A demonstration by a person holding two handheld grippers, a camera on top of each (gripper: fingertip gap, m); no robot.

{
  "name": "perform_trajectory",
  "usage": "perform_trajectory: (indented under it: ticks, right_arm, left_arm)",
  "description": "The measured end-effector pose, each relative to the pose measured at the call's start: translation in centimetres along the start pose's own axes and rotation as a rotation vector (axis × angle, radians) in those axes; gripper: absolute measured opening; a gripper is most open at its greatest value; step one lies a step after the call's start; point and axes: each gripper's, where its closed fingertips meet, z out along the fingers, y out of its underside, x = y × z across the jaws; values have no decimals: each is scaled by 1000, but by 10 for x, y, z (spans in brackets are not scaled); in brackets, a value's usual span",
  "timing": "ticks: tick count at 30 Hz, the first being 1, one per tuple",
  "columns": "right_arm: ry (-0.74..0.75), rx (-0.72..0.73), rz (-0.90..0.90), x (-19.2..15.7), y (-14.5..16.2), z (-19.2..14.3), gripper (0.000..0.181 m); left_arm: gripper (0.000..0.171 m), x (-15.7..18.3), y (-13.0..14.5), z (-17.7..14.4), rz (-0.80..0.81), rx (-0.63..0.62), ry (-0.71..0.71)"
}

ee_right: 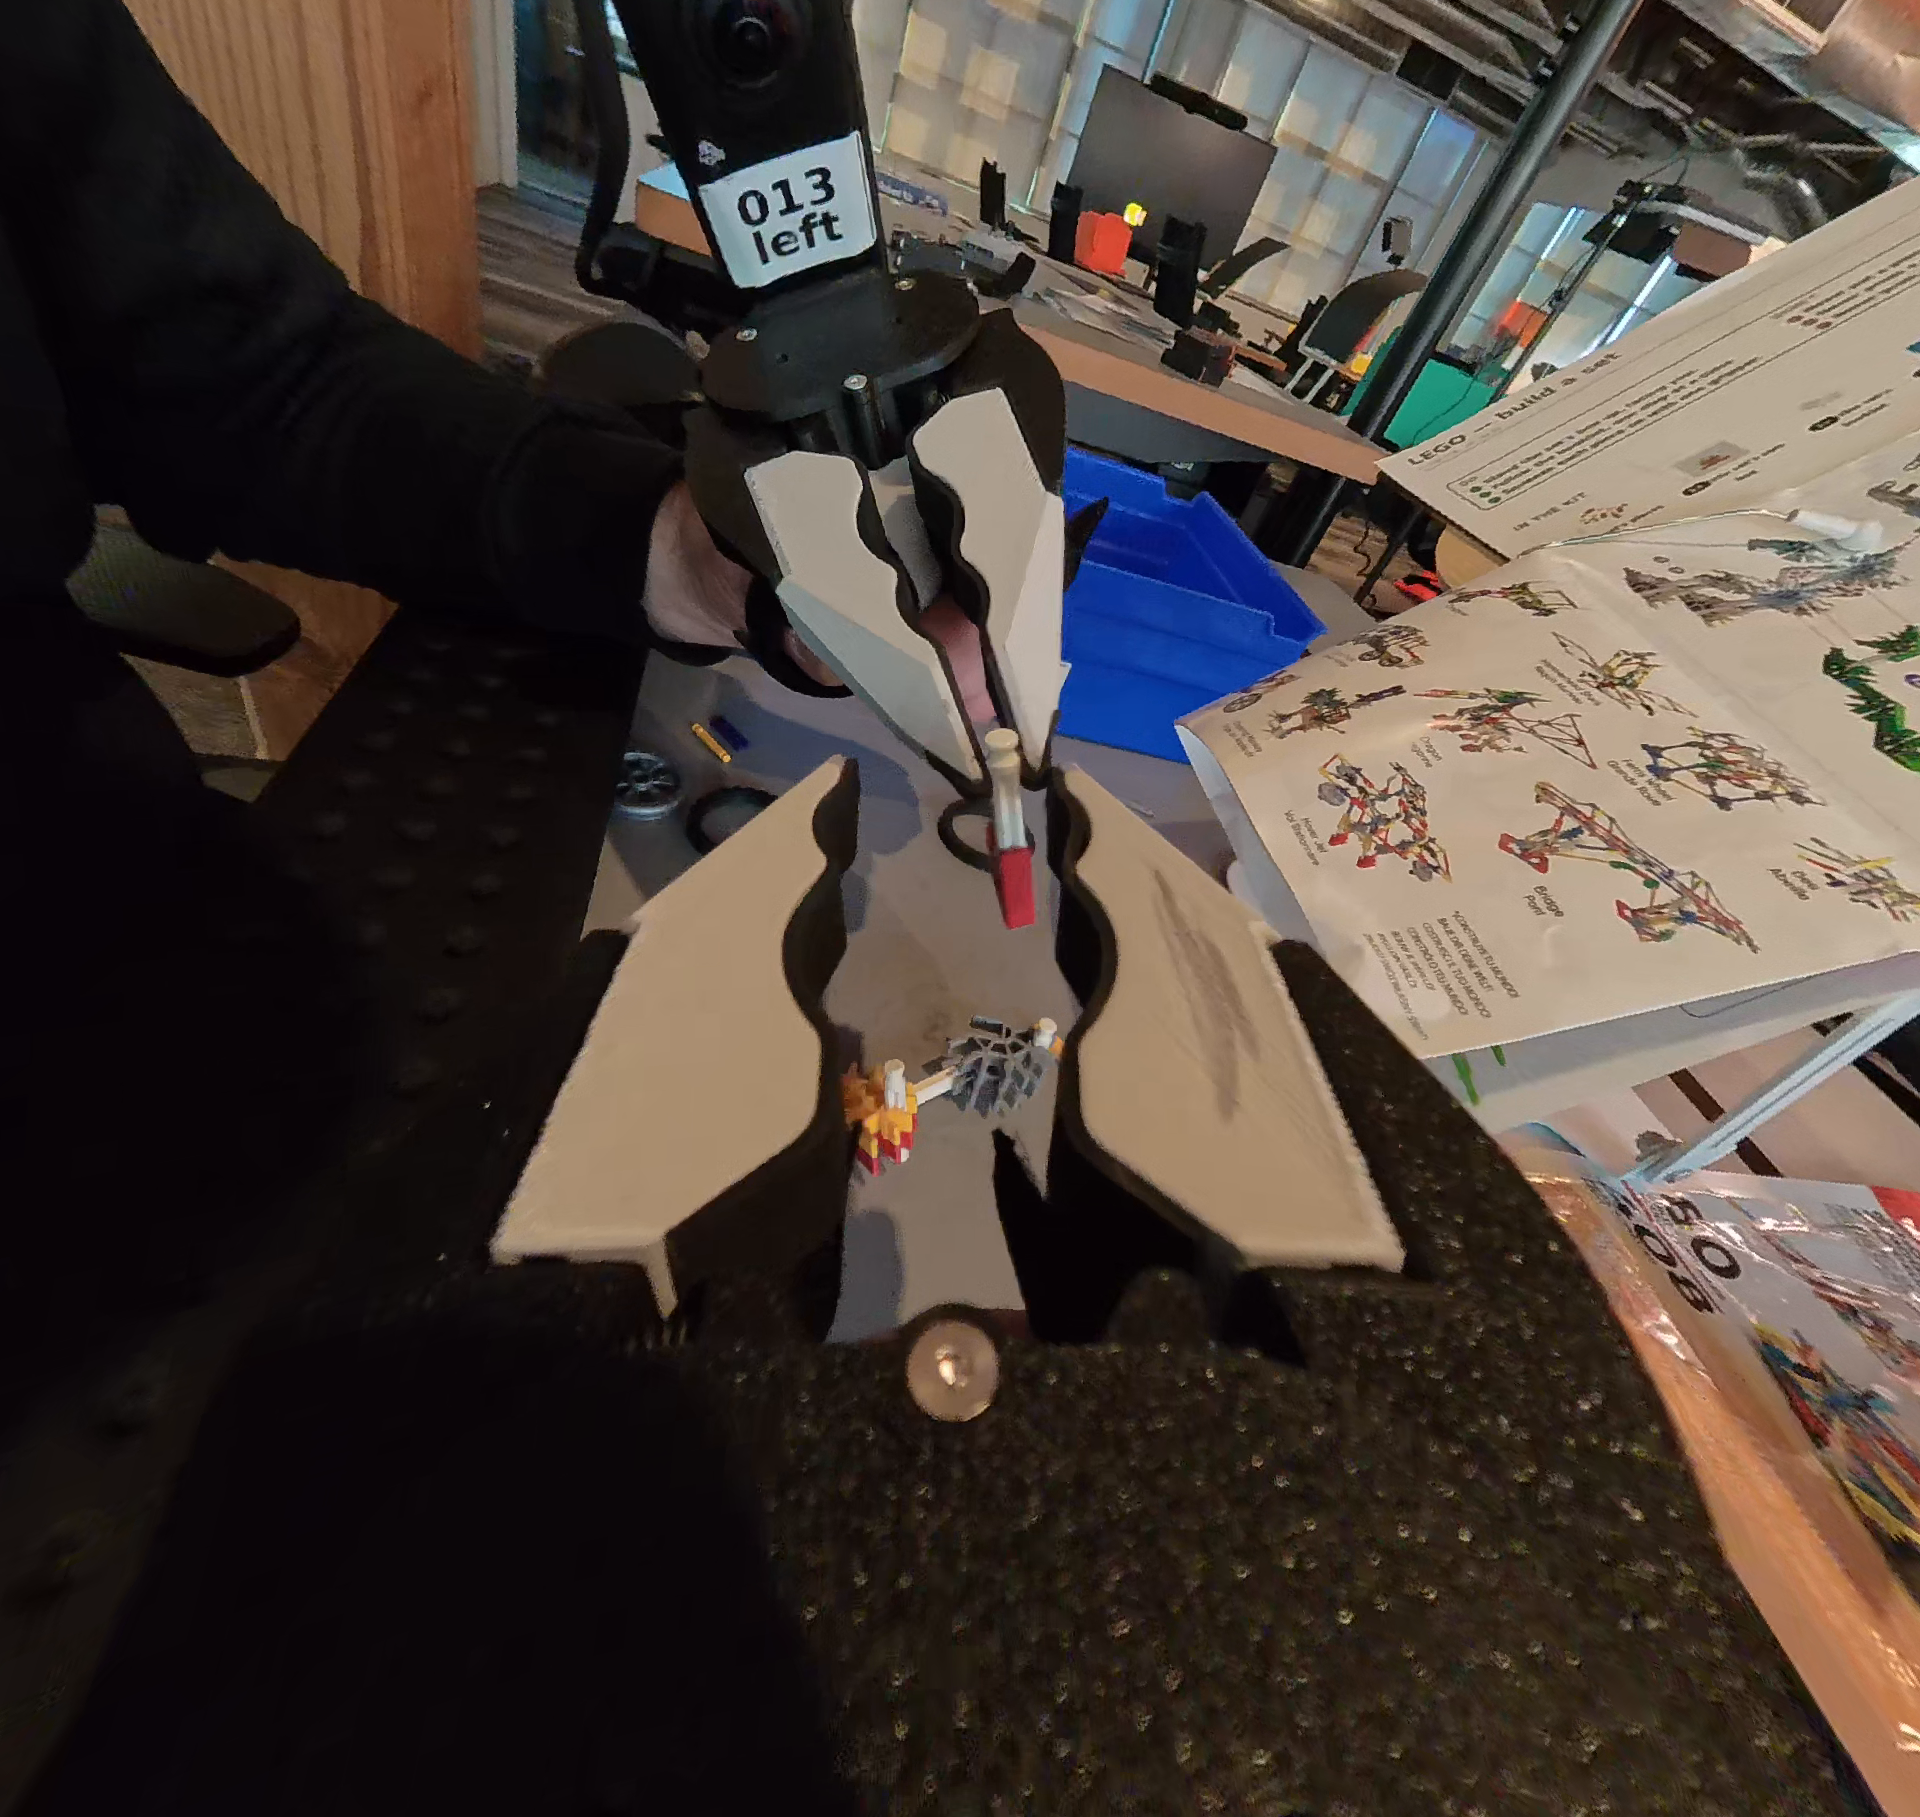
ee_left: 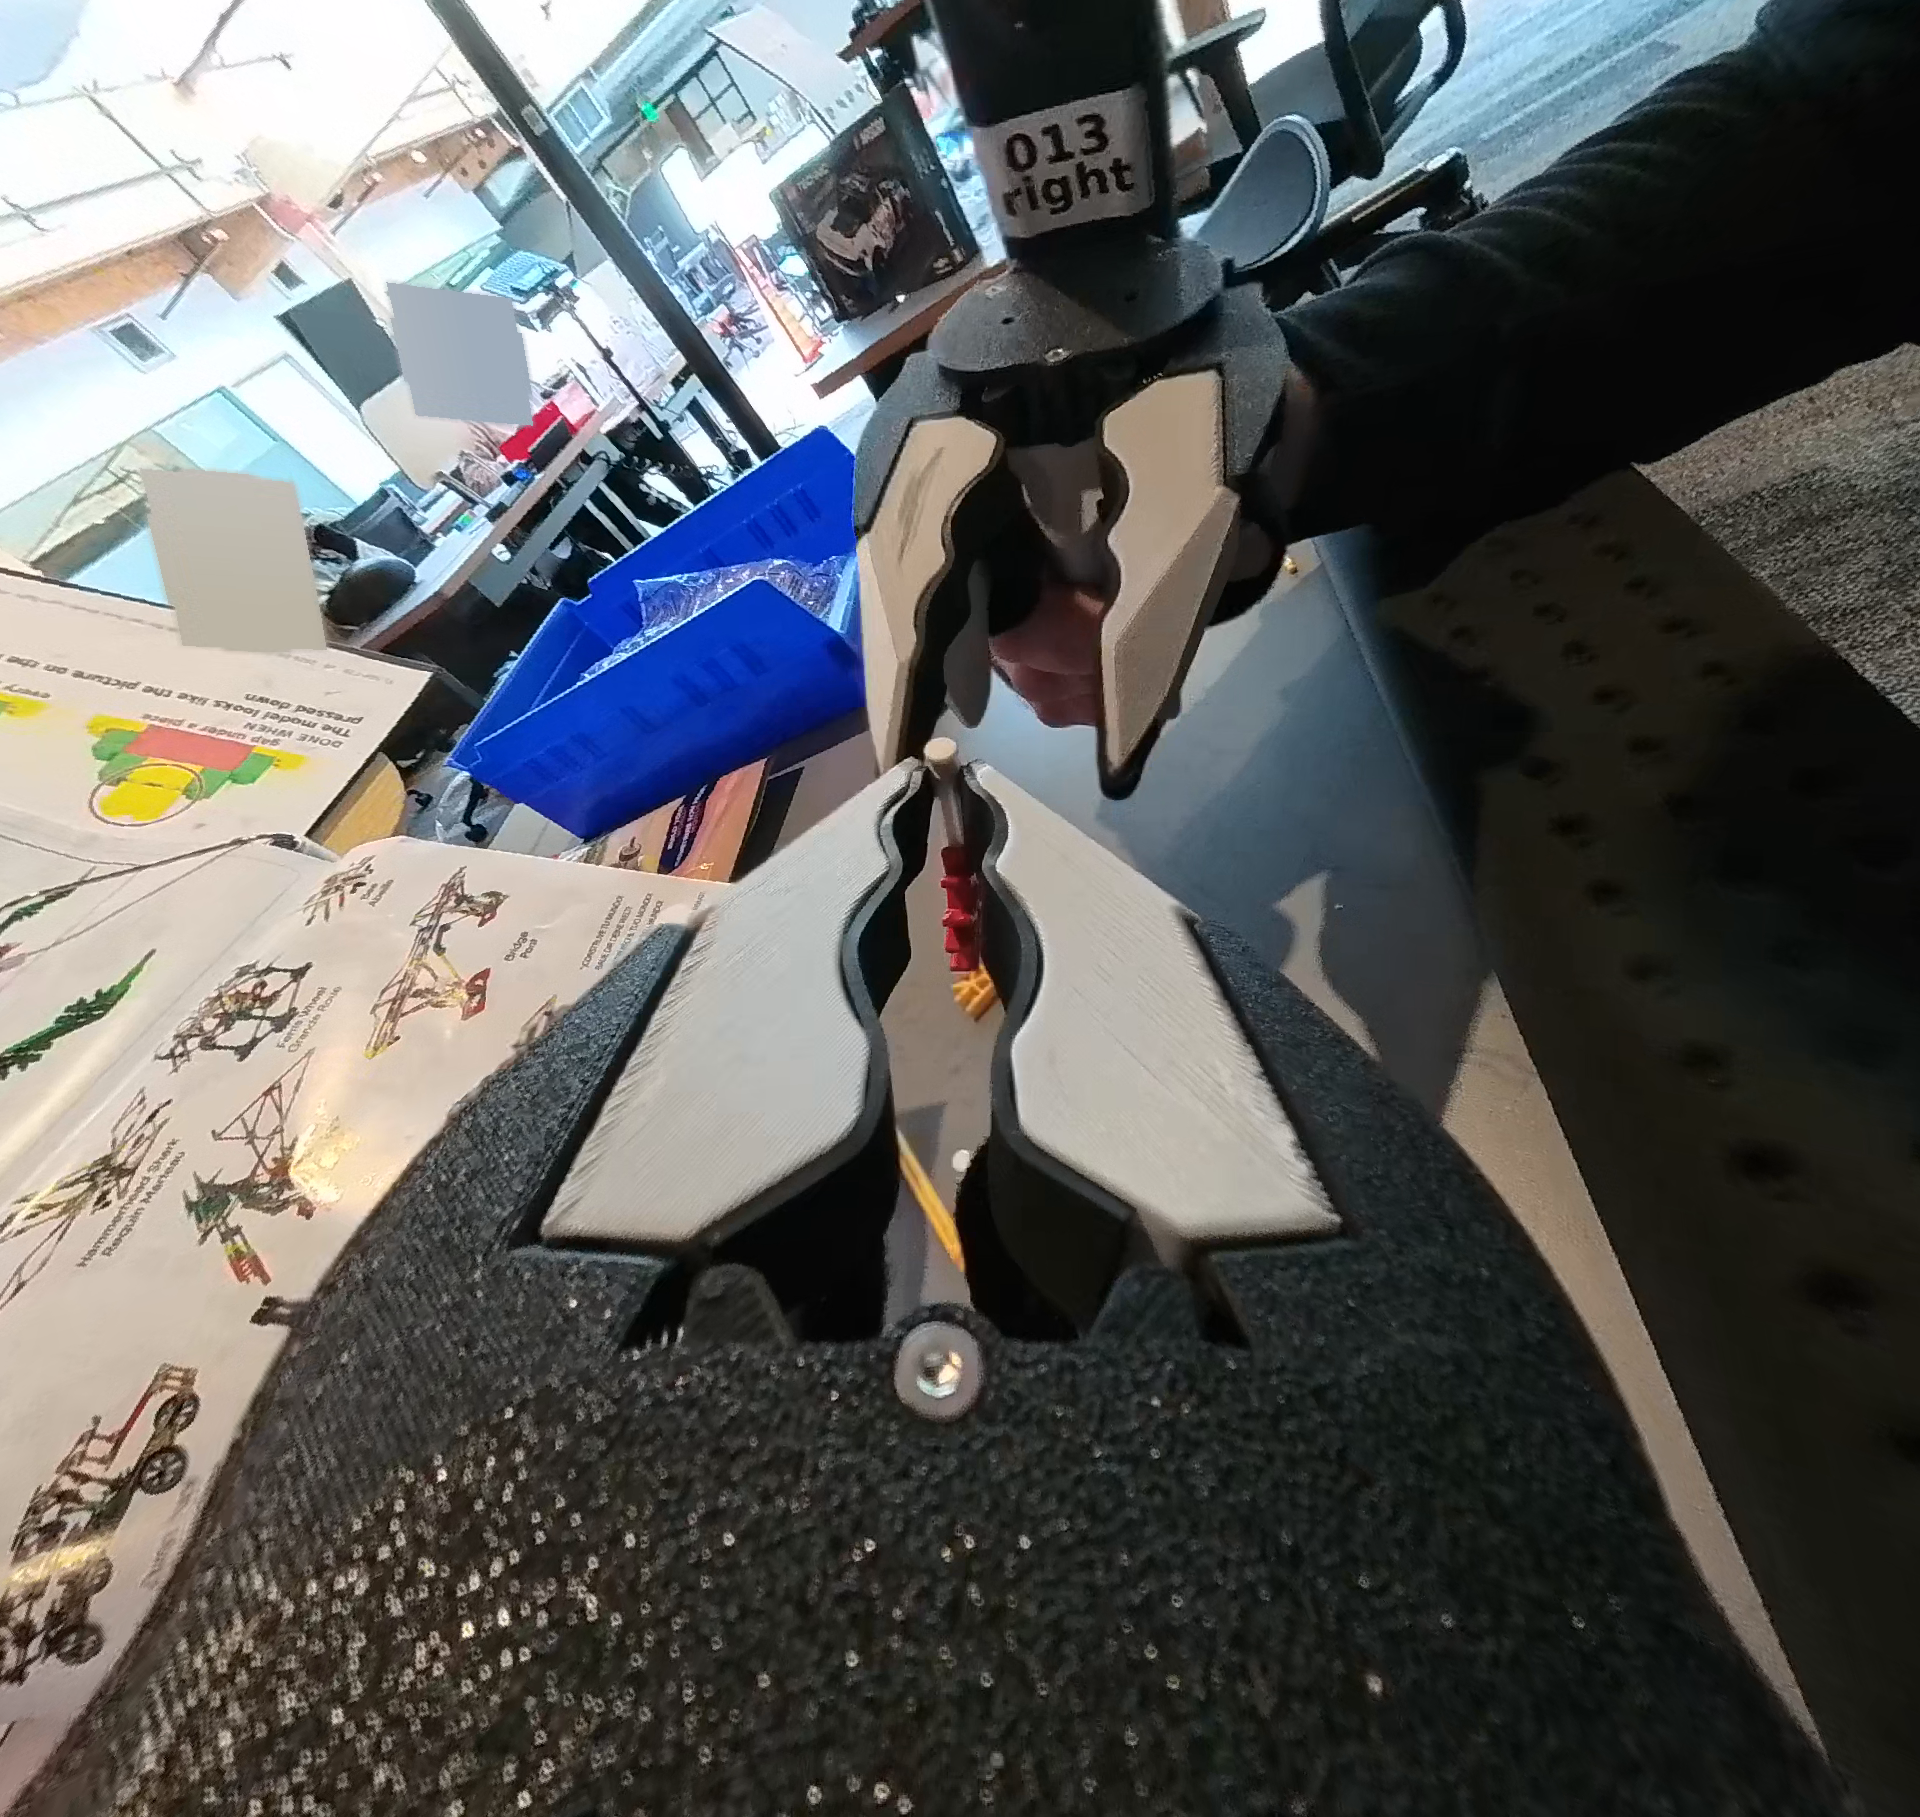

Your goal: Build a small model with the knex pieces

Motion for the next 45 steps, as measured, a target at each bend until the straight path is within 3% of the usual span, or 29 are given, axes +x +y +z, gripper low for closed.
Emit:
perform_trajectory:
  ticks: [3,7,11,45]
  right_arm:
    - [-13,1,8,-1,1,-1,32]
    - [-29,18,13,-6,-3,1,46]
    - [-19,27,7,-7,-5,3,49]
    - [0,-35,-60,-9,4,9,44]
  left_arm:
    - [3,3,0,1,12,-4,6]
    - [3,0,-2,-2,-5,17,1]
    - [3,-2,-3,-3,-21,33,-3]
    - [2,10,5,4,-16,2,57]
